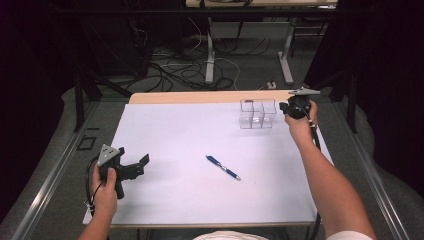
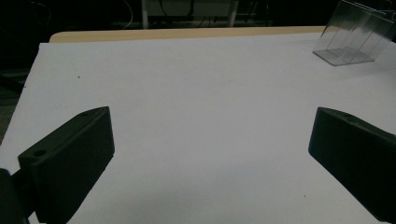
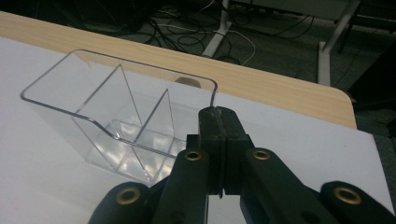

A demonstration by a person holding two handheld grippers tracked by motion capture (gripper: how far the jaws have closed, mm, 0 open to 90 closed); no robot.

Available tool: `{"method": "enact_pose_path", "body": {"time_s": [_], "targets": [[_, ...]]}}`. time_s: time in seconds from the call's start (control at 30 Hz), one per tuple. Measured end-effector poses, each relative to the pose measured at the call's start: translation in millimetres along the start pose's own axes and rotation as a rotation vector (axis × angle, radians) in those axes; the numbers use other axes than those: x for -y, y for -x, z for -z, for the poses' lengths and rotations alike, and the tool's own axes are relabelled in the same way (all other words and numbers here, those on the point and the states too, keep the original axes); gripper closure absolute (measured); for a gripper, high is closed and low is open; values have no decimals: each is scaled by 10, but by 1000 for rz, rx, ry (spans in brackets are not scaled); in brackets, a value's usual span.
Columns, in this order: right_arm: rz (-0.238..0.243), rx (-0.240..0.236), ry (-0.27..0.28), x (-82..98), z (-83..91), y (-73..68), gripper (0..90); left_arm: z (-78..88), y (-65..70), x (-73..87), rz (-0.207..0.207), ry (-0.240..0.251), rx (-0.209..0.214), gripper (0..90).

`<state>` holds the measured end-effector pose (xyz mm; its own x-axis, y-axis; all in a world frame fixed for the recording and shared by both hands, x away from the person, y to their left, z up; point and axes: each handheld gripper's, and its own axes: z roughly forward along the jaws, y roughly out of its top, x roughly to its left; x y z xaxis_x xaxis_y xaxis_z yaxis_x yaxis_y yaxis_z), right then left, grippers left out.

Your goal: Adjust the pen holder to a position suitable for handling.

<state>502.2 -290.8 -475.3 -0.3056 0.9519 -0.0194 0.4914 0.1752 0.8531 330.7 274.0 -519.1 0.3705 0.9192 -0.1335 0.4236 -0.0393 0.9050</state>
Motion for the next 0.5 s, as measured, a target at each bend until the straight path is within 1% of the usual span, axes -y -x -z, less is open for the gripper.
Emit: {"method": "enact_pose_path", "body": {"time_s": [0.03, 0.13, 0.2, 0.23, 0.27, 0.37, 0.4, 0.43, 0.5], "targets": [[-10, 0, -3, 11, -20, 7, 900, 4, 0, 1, 1, 1, 0, 2], [-4, 21, 10, 23, -59, 55, 900, 8, -4, 6, 3, 0, -1, 2], [-14, 21, 15, 32, -84, 82, 900, 1, -9, 11, 1, -5, -1, 2], [-22, 17, 14, 39, -102, 92, 900, -2, -11, 14, 1, -9, -1, 2], [-18, 11, 20, 48, -125, 112, 900, -7, -11, 17, 2, -11, -2, 2], [-25, 6, 8, 76, -174, 146, 900, -11, -11, 21, 5, -14, -3, 2], [-18, 7, 10, 87, -192, 161, 900, -10, -9, 23, 8, -14, -5, 2], [-26, 5, 11, 96, -213, 159, 900, -10, -9, 24, 9, -13, -7, 2], [-23, -2, 8, 113, -242, 164, 900, -9, -12, 27, 10, -12, -9, 2]]}}
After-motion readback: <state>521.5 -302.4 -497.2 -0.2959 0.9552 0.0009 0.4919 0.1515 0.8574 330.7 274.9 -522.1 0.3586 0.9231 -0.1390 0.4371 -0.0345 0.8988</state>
